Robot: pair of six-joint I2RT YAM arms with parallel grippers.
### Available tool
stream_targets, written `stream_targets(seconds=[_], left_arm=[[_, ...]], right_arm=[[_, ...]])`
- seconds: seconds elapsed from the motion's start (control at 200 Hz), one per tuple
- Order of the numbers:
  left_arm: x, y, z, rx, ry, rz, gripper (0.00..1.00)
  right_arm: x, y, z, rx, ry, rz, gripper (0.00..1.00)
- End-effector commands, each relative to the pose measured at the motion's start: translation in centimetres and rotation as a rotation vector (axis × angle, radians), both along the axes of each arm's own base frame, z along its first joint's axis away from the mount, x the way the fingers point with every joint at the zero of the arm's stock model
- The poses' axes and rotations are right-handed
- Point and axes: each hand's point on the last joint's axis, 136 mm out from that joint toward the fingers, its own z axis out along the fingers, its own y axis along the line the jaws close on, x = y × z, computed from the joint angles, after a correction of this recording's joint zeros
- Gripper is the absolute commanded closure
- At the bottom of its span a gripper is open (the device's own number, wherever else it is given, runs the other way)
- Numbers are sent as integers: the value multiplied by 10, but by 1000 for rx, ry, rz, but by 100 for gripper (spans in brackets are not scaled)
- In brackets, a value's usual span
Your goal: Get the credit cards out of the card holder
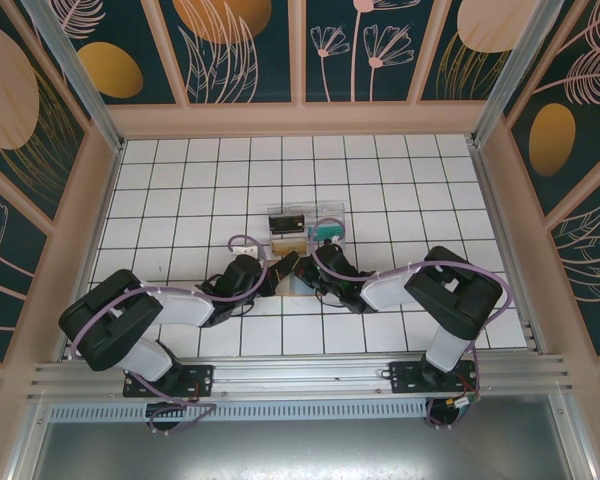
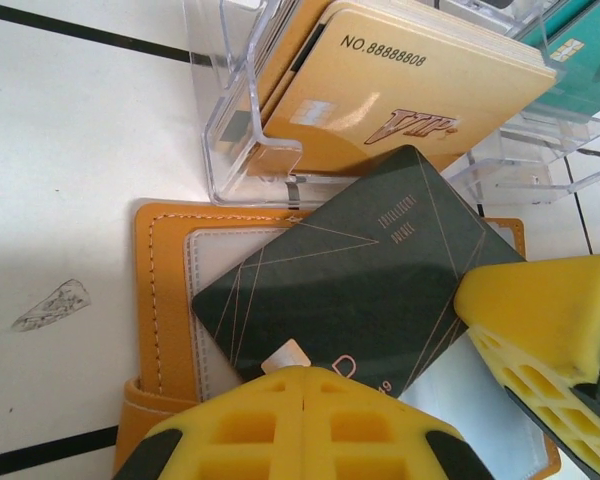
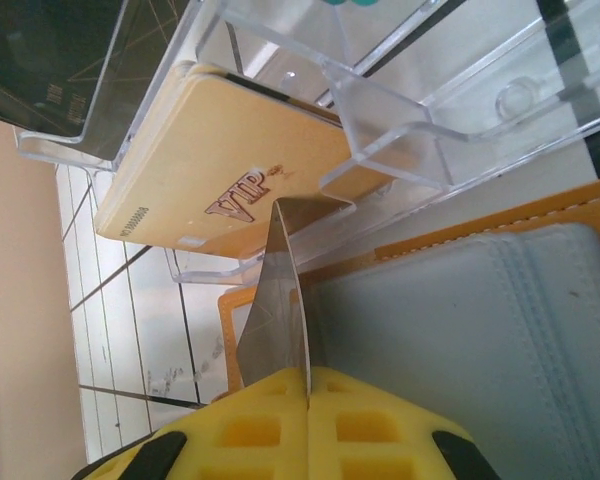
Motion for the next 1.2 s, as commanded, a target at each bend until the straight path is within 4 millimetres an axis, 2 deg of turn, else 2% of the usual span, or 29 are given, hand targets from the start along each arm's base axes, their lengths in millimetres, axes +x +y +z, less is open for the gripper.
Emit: stream_targets(seconds=[0.0, 0.13, 0.26, 0.32, 0.38, 0.495, 0.56, 0.741, 0.826, 0.991, 1.196], left_arm=[[-2, 4, 8, 1, -1, 1, 100], [-1, 8, 27, 0, -34, 11, 99], [0, 15, 52, -7, -82, 33, 74], [-1, 20, 62, -9, -103, 46, 66], [-2, 25, 72, -14, -124, 58, 59], [-6, 36, 90, -32, -168, 83, 37], [-9, 44, 96, -42, -192, 102, 23], [-18, 64, 103, -52, -231, 145, 2], [-22, 72, 104, -52, -243, 160, 1], [-30, 97, 110, -46, -286, 227, 1], [-39, 114, 116, -94, -340, 266, 1]], right_arm=[[1, -2, 11, -23, -58, -3, 100], [-4, -2, 26, -35, -96, 25, 100], [-9, -3, 46, -65, -155, 67, 100], [-11, -4, 57, -94, -187, 96, 100], [-14, 0, 73, -124, -249, 166, 100], [-17, 11, 105, -225, -354, 318, 100], [-15, 13, 119, -320, -406, 394, 100], [-10, 26, 156, -553, -639, 645, 100], [-9, 29, 168, -662, -748, 762, 100], [14, 21, 183, -997, -852, 909, 100], [35, 9, 172, -1440, -901, 1112, 100]])
